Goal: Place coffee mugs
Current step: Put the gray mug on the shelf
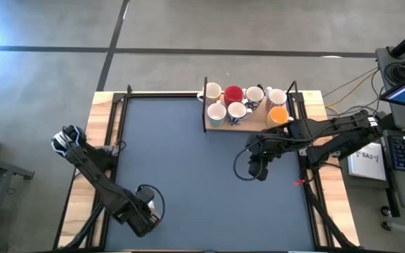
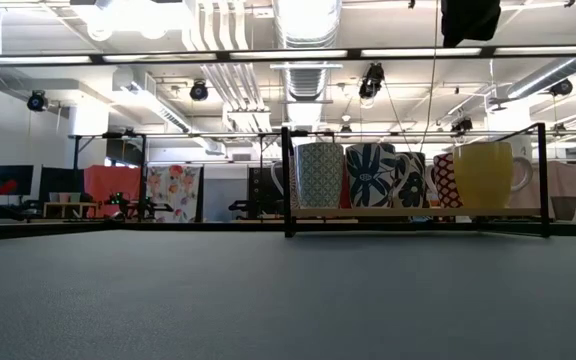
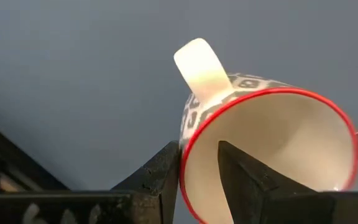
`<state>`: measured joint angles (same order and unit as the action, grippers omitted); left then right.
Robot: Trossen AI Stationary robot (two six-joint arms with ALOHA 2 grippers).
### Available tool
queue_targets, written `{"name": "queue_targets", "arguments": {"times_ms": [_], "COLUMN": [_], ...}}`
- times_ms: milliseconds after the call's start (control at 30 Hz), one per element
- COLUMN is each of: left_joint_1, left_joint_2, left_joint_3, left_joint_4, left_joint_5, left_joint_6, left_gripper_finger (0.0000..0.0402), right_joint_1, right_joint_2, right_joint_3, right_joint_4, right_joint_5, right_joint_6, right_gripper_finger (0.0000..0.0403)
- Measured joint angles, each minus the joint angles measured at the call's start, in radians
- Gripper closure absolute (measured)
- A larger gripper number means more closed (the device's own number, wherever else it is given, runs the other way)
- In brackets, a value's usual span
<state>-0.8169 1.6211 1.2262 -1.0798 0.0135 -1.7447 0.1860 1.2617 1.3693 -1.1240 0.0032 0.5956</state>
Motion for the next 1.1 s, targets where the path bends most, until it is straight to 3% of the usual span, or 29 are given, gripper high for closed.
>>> {"name": "queue_targets", "arguments": {"times_ms": [167, 367, 667, 867, 1100], "left_joint_1": [0.021, 0.098, 0.309, 0.495, 0.657], "left_joint_2": [0.04, 0.046, 0.047, 0.047, 0.051], "left_joint_3": [-0.003, -0.003, 0.0, 0.004, 0.004], "left_joint_4": [0.047, 0.061, 0.125, 0.286, 0.359], "left_joint_5": [0.001, 0.001, -0.071, -0.111, -0.117], "left_joint_6": [0.005, 0.121, 0.453, 0.704, 0.852], "left_gripper_finger": [0.0328, 0.0391, 0.0395, 0.0393, 0.0392], "right_joint_1": [0.0, 0.0, 0.0, 0.0, -0.001], "right_joint_2": [0.0, 0.0, 0.0, 0.0, 0.0], "right_joint_3": [0.0, 0.0, 0.0, -0.001, -0.005], "right_joint_4": [0.0, 0.0, 0.0, 0.0, 0.0], "right_joint_5": [0.001, 0.004, 0.024, 0.025, 0.085], "right_joint_6": [-0.02, -0.024, -0.024, -0.013, 0.053], "right_gripper_finger": [0.0314, 0.0325, 0.0339, 0.0339, 0.034]}}
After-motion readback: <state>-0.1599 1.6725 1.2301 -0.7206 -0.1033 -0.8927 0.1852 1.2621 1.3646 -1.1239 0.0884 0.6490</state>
